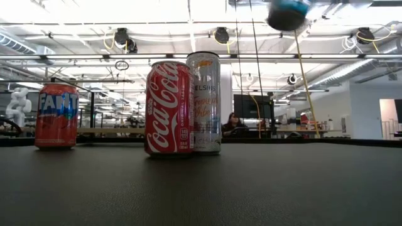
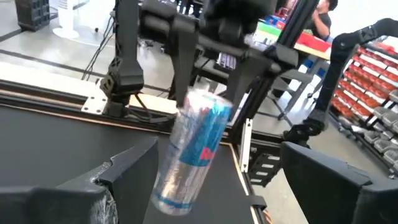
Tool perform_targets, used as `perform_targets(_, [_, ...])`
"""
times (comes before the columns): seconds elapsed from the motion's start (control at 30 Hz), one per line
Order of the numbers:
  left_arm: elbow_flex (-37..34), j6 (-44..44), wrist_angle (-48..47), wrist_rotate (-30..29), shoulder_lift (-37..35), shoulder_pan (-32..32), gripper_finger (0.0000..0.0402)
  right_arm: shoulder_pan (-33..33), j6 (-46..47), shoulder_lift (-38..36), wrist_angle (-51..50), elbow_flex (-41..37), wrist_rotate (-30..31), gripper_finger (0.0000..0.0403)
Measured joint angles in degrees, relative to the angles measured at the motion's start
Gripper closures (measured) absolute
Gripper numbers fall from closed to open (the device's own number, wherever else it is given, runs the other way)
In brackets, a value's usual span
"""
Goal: Place canned beverage on shelf
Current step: Put the right blue soda can on the shelf
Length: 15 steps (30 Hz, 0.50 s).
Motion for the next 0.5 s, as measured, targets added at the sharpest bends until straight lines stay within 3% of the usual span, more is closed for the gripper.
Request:
perform_targets(0.13, [0.00,0.00,0.83,0.20,0.00,-0.17,0.0062,-4.21,-6.58,-0.02,2.08,3.44,-0.78,0.0184])
perform_targets(0.33, [0.02,1.41,1.25,0.09,0.02,1.16,0.0009,-10.05,-13.71,0.07,7.89,4.89,-6.49,0.0184])
perform_targets(0.5, [0.04,1.81,-0.22,-1.07,0.04,2.96,0.0011,-13.92,-17.45,1.04,12.57,4.95,-10.13,0.0184])
